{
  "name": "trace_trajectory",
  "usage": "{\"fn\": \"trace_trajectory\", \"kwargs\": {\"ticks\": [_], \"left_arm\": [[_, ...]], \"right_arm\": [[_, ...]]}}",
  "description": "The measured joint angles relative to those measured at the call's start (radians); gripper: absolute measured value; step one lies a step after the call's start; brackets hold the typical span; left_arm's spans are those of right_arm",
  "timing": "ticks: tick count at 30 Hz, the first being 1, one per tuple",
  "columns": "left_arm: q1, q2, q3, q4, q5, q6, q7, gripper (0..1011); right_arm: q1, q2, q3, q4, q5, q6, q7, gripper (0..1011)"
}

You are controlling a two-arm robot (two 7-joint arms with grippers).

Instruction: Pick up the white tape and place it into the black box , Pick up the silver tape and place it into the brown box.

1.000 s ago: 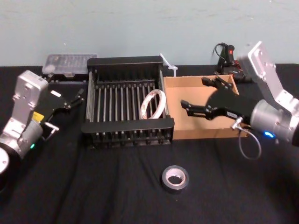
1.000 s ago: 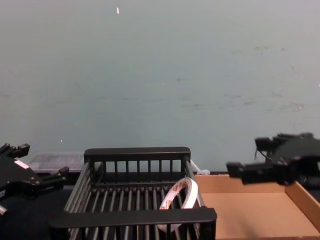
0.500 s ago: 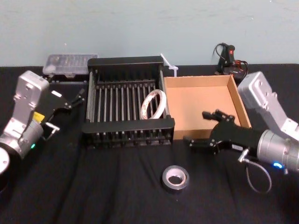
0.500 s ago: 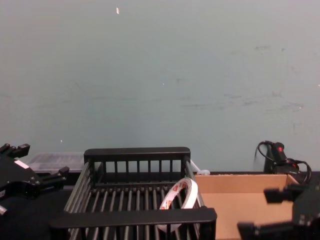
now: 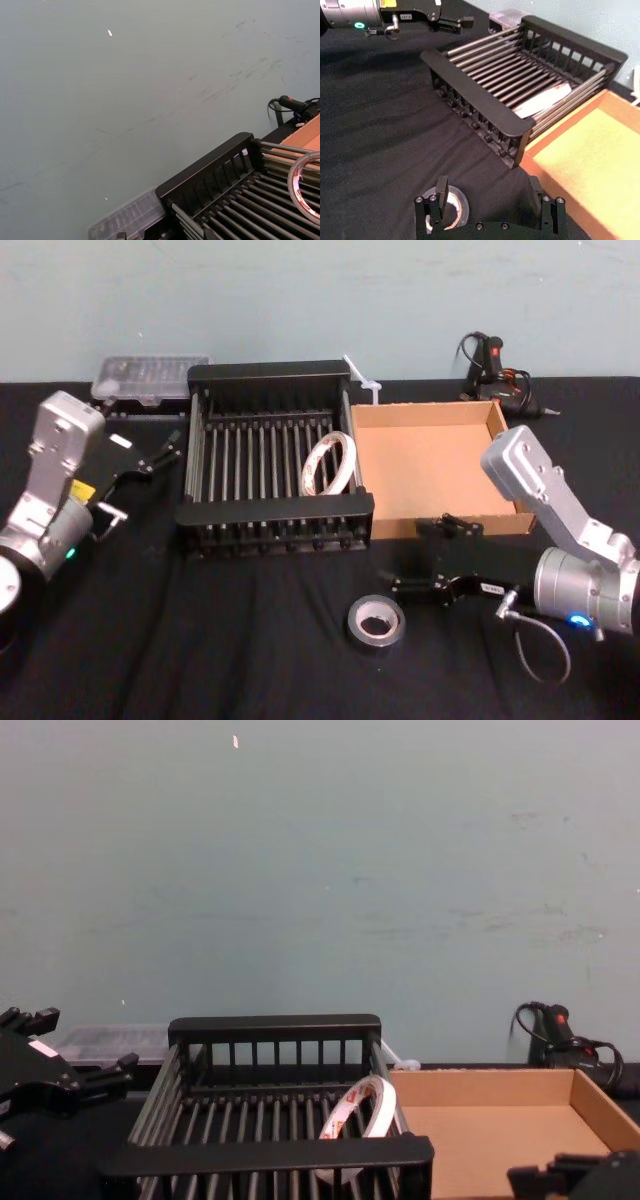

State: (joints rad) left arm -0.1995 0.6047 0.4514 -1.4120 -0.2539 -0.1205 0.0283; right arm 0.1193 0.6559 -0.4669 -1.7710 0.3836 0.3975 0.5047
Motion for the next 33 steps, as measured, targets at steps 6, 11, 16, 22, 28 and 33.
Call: {"fn": "trace_trajectory", "kwargs": {"ticks": [6,11,16,22,28,33], "left_arm": [[0.0,0.0,0.0,0.0,0.0,0.0,0.0,1001],[0.0,0.0,0.0,0.0,0.0,0.0,0.0,1001],[0.0,0.0,0.0,0.0,0.0,0.0,0.0,1001],[0.0,0.0,0.0,0.0,0.0,0.0,0.0,1001],[0.0,0.0,0.0,0.0,0.0,0.0,0.0,1001],[0.0,0.0,0.0,0.0,0.0,0.0,0.0,1001]], "right_arm": [[0.01,-0.001,-0.024,0.015,0.006,0.014,0.008,1000],[0.018,0.004,-0.045,0.026,0.009,0.027,0.015,1000],[0.026,0.007,-0.059,0.038,0.009,0.034,0.016,1000],[0.043,0.0,-0.077,0.061,-0.001,0.039,0.015,1000],[0.06,-0.014,-0.093,0.084,-0.012,0.044,0.014,1000],[0.068,-0.023,-0.101,0.1,-0.015,0.048,0.015,1000]]}}
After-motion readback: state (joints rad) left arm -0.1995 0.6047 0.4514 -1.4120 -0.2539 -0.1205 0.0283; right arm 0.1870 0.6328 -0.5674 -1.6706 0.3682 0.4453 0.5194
